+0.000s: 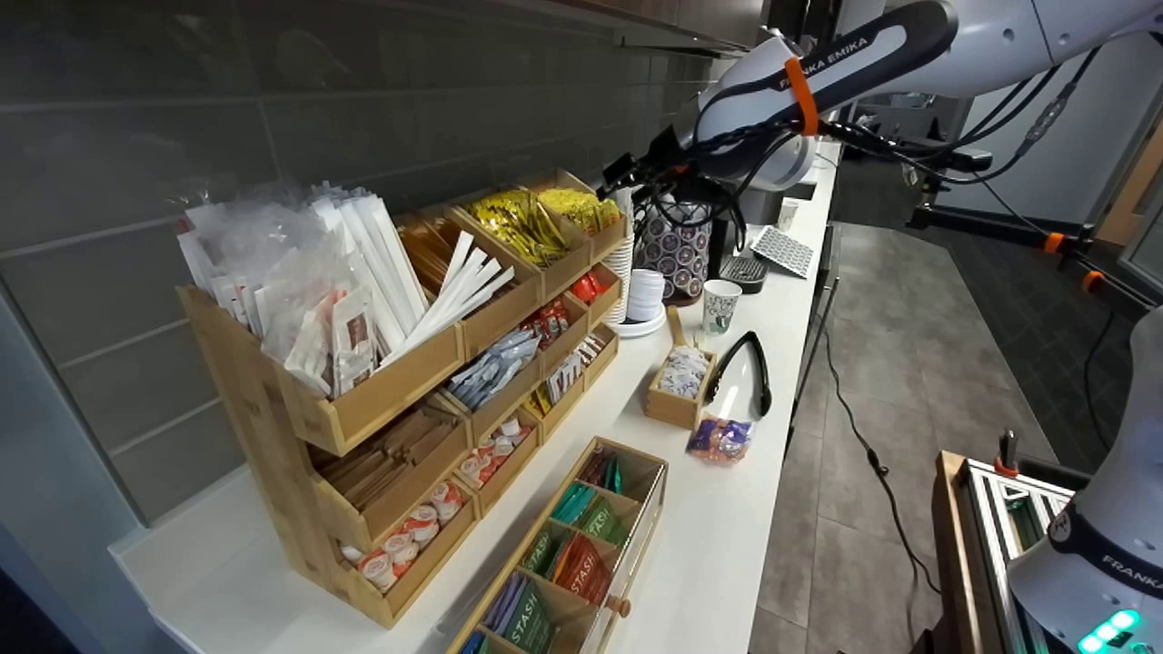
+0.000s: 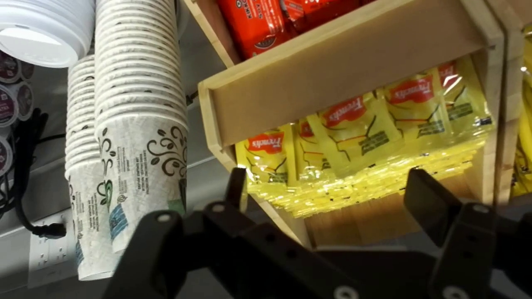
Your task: Pick up a sachet from the shelf and put it on the table
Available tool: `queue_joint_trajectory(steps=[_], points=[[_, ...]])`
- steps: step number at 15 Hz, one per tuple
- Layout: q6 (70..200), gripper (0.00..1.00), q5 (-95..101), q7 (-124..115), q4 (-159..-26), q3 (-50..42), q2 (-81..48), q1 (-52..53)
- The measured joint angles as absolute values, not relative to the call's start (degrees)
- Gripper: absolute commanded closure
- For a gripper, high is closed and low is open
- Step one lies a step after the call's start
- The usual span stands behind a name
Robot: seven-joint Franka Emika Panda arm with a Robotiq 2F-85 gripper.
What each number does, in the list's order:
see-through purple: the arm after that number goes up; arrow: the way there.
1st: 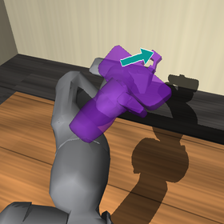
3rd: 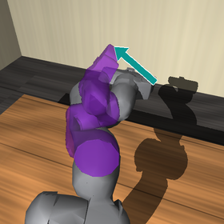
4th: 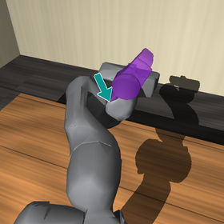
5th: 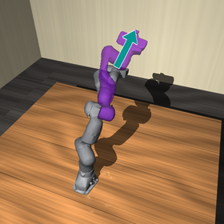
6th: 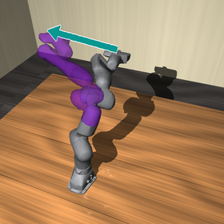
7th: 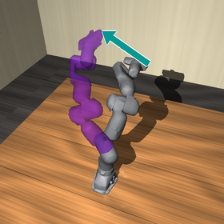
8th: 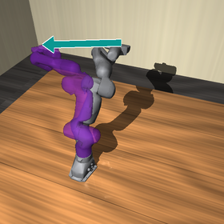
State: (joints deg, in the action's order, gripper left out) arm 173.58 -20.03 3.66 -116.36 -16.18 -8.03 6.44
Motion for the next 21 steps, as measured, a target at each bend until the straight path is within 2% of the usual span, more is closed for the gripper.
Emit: queue_joint_trajectory(steps=[4,9,10,12,18,19,21], points=[[173.55,0.11,-14.9,-0.19,-115.59,-12.37,-9.1,1.3],[173.47,0.12,-13.08,-2.05,-115.39,-9.96,-9.63,-1.24],[173.45,0.12,-12.98,-2.23,-115.39,-9.59,-9.67,-1.47],[173.45,0.03,-12.94,-2.49,-115.39,-8.89,-9.74,-1.78],[173.45,0.0,-14.3,-2.52,-114.35,-7.26,-9.94,-1.66],[173.45,0.03,-14.62,-2.52,-114.04,-6.93,-10.04,-1.66],[173.45,0.21,-14.84,-2.53,-113.76,-6.47,-10.2,-1.65]])
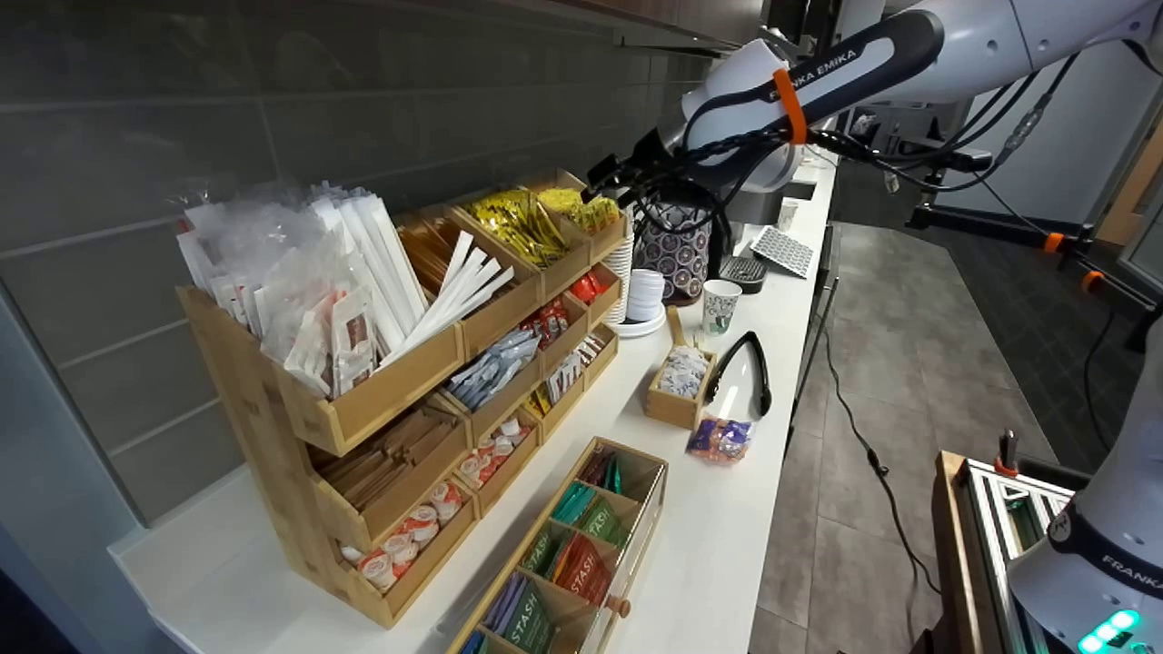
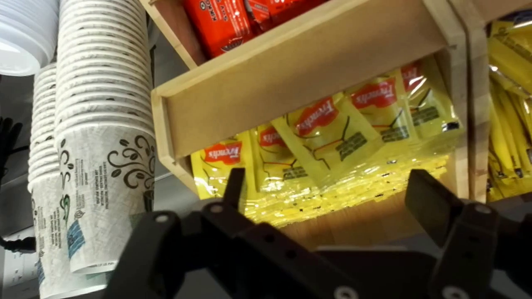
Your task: Pick up a sachet from the shelf and put it on the table
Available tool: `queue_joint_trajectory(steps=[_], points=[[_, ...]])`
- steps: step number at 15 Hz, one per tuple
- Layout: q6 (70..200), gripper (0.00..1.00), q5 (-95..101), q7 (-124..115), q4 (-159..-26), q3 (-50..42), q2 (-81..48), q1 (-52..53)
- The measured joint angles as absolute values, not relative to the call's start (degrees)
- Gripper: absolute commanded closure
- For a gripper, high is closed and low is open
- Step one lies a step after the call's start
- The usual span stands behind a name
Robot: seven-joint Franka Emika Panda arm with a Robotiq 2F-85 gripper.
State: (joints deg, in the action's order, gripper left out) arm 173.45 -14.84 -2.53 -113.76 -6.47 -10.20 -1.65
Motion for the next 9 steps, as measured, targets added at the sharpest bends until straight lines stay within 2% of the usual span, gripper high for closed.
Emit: queue_joint_trajectory(steps=[2,9], points=[[173.45,0.4,-14.84,-2.53,-113.7,-6.35,-10.42,-1.66],[173.45,0.95,-14.28,-2.8,-113.68,-6.28,-11.1,-1.98]])
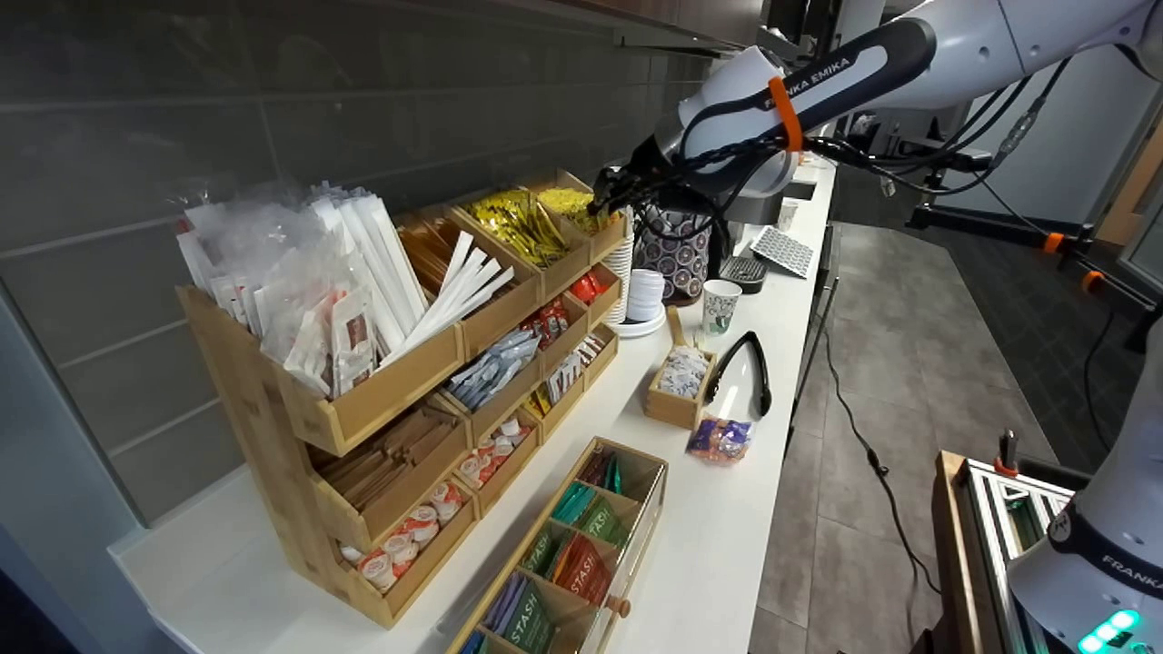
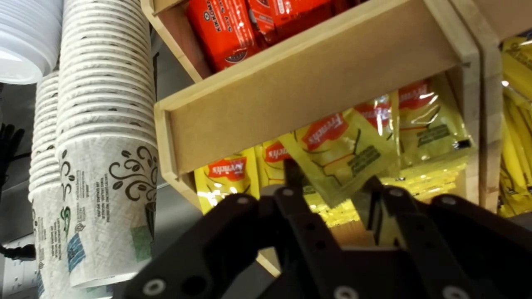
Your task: Pick up a sachet from the shelf and put it on the table
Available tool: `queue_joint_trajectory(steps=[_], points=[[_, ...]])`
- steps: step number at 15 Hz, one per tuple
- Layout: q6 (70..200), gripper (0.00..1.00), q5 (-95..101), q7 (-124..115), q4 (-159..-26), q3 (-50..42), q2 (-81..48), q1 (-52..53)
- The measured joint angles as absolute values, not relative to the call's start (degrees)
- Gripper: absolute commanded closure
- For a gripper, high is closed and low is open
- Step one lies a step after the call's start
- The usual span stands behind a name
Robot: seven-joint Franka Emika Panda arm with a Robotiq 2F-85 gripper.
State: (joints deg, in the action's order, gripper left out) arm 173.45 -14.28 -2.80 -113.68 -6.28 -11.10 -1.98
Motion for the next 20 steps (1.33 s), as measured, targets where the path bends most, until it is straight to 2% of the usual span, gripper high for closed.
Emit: queue_joint_trajectory(steps=[2,6,8,9,15,18,20], points=[[173.45,1.0,-14.0,-3.06,-113.61,-6.22,-11.1,-2.19],[173.44,1.0,-13.81,-3.36,-113.23,-6.11,-11.1,-2.35],[173.44,0.73,-13.71,-3.4,-113.03,-6.07,-11.1,-2.37],[173.44,0.68,-13.68,-3.41,-112.94,-6.04,-11.1,-2.37],[172.8,0.22,-13.54,-3.49,-112.49,-5.78,-10.87,-2.37],[171.77,0.01,-13.54,-3.55,-112.49,-5.58,-10.82,-2.37],[170.82,0.0,-13.54,-3.57,-112.5,-5.51,-10.82,-2.37]])
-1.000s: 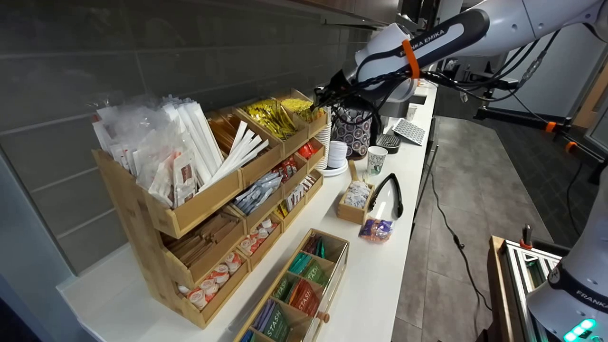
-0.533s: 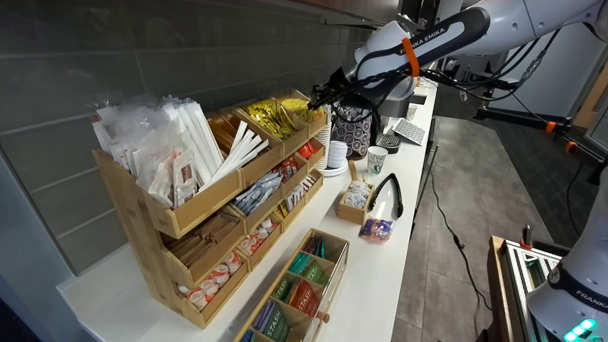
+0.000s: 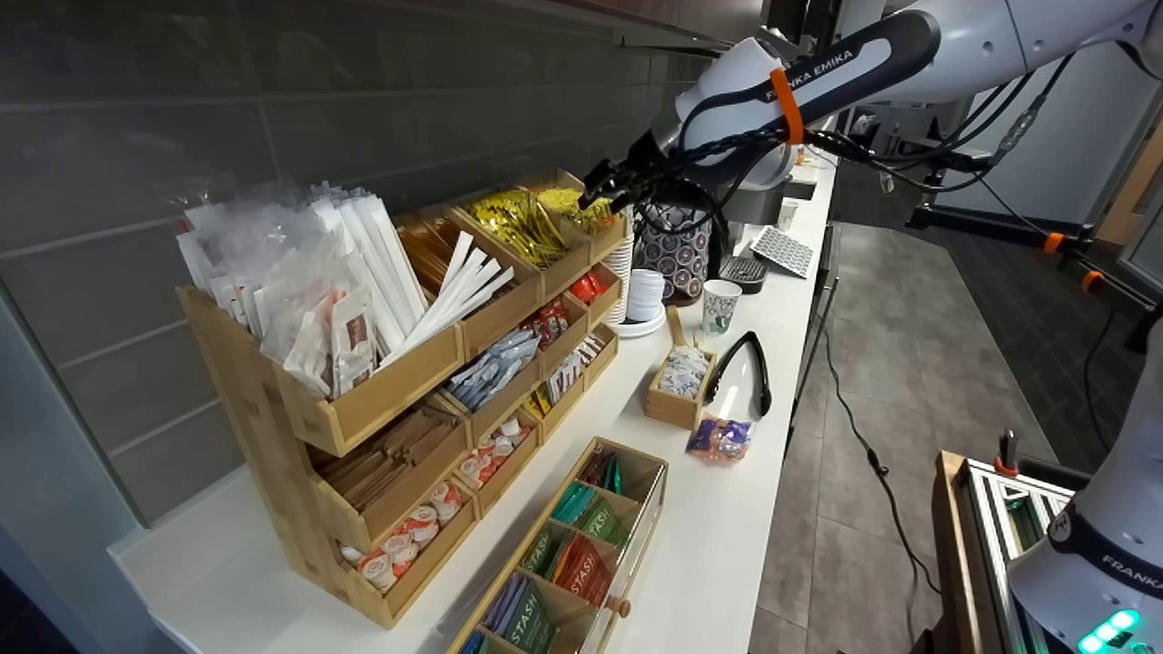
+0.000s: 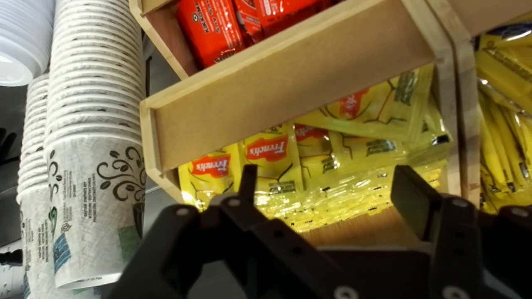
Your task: Pick up a sachet from the shelf and put it on the table
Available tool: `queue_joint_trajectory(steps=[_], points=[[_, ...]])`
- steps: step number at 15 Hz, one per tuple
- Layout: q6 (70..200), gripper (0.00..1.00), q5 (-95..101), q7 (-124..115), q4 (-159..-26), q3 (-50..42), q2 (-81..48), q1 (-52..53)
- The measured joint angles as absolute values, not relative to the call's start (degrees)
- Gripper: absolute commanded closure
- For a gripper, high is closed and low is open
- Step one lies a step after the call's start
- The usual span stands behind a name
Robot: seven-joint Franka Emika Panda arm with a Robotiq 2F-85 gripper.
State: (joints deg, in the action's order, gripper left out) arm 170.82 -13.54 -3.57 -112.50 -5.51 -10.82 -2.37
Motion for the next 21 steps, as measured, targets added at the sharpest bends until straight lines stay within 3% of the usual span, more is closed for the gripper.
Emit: queue_joint_trajectory(steps=[7,11,12,16,21], points=[[168.22,0.02,-13.53,-4.25,-112.52,-5.17,-10.84,-2.37],[167.92,0.23,-13.53,-4.9,-112.56,-4.77,-10.91,-2.37],[167.71,0.24,-13.53,-5.12,-112.56,-4.71,-10.91,-2.37],[167.2,0.57,-13.53,-5.61,-112.57,-4.72,-10.8,-2.5],[166.58,0.75,-13.52,-6.04,-112.71,-5.18,-10.63,-3.13]])
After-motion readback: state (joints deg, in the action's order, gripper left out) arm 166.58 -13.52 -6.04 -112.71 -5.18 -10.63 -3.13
